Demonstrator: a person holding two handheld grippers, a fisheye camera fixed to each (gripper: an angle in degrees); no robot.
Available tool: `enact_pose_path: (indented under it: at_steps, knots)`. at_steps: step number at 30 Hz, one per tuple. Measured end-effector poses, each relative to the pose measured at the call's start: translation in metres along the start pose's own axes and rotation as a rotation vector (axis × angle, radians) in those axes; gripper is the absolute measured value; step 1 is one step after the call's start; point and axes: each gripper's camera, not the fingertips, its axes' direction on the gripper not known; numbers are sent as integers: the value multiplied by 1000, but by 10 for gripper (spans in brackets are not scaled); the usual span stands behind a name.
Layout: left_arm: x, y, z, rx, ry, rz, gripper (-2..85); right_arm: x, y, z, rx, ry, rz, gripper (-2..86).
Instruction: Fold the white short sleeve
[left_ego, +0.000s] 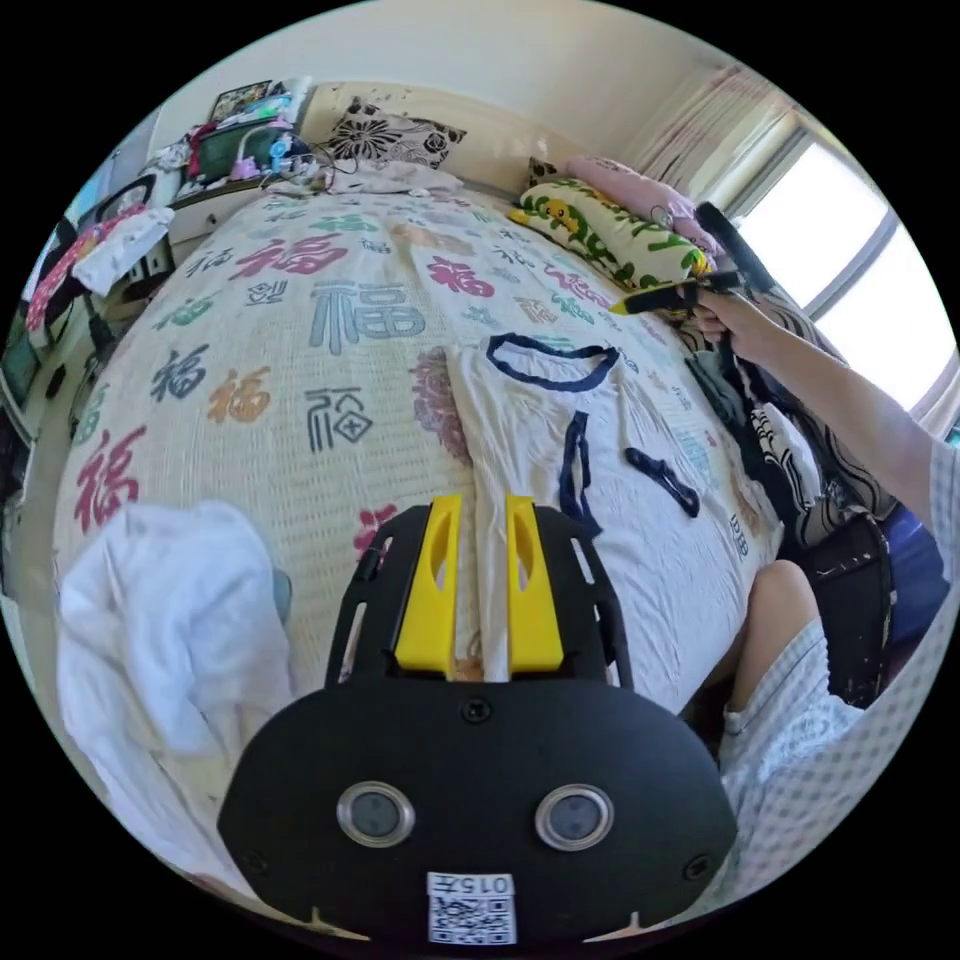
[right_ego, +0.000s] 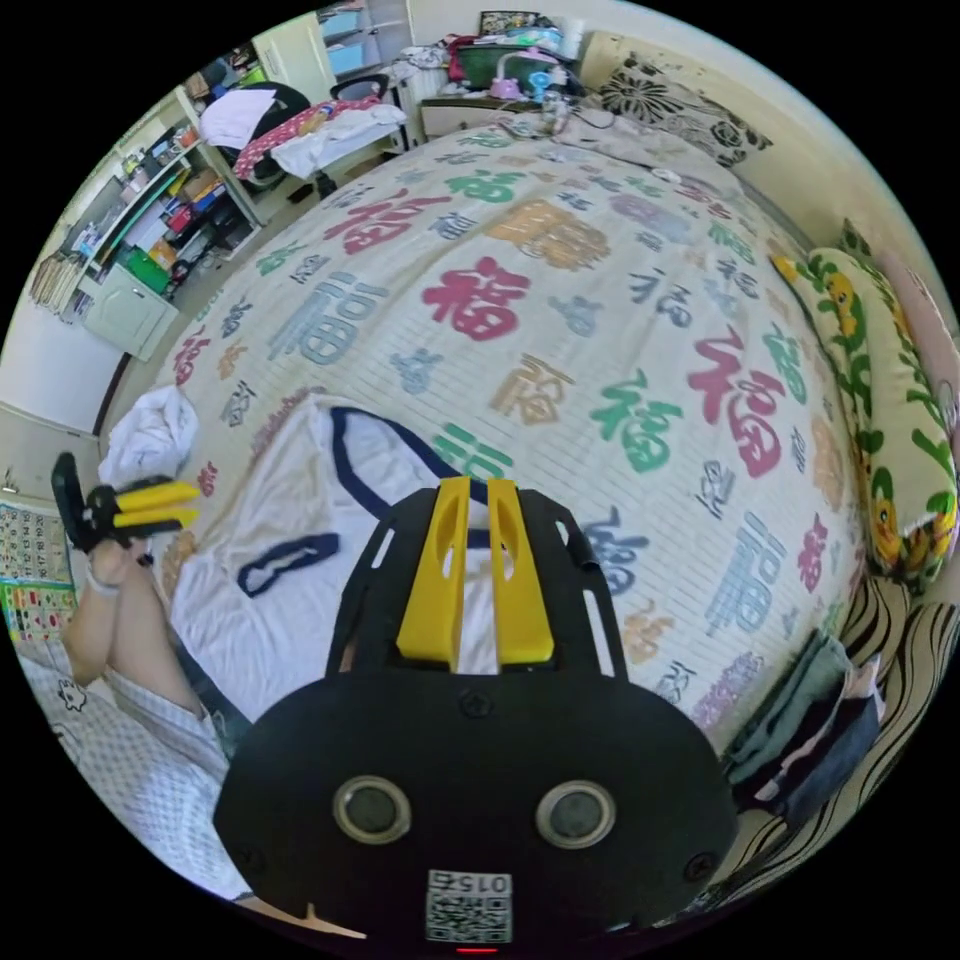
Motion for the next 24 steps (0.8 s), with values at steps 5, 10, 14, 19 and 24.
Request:
enact_pose_path:
  at_steps: [5, 10, 14, 19, 24]
  knots:
    - [3, -112, 56, -47, 12, 61, 91, 49, 44, 13, -66, -70, 120, 82]
    - [39, -205, 161, -234, -119, 208, 107, 78, 71, 30, -118, -101, 165, 91]
    - [47, -224, 219, -332, -182, 209, 93, 92, 83, 38, -142, -157, 203, 84]
    - [54, -228, 244, -377, -178, 259, 23, 100, 105, 28, -173, -212, 82, 14]
    - [67, -231, 224, -326, -140, 261, 12, 109, 134, -2, -113, -202, 97, -2]
